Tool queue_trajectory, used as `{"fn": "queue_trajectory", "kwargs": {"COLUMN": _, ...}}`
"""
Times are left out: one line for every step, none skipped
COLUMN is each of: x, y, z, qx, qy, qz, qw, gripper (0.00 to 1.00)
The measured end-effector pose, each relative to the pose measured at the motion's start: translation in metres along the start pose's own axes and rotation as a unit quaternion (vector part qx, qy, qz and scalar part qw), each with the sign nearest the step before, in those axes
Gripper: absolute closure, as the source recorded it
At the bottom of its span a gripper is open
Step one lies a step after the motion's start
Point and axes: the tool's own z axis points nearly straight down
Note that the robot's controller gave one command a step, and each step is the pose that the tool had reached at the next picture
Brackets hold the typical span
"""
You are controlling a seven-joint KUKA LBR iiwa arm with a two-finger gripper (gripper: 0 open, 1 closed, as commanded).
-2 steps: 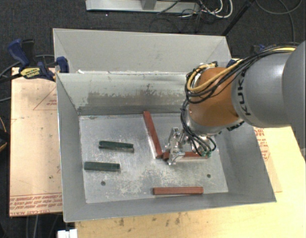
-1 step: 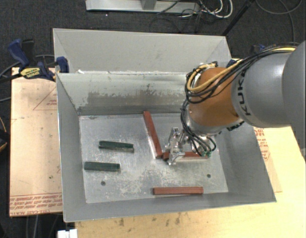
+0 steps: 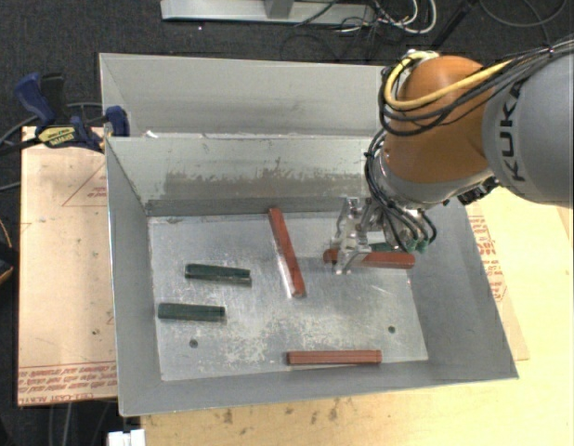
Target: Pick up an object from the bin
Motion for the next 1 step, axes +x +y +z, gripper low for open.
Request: {"fn": "queue_trajectory", "kwargs": {"x": 0.0, "y": 0.0, "z": 0.0, "qx": 0.0, "qy": 0.0, "qz": 0.0, "qw": 1.0, "gripper": 1.0}}
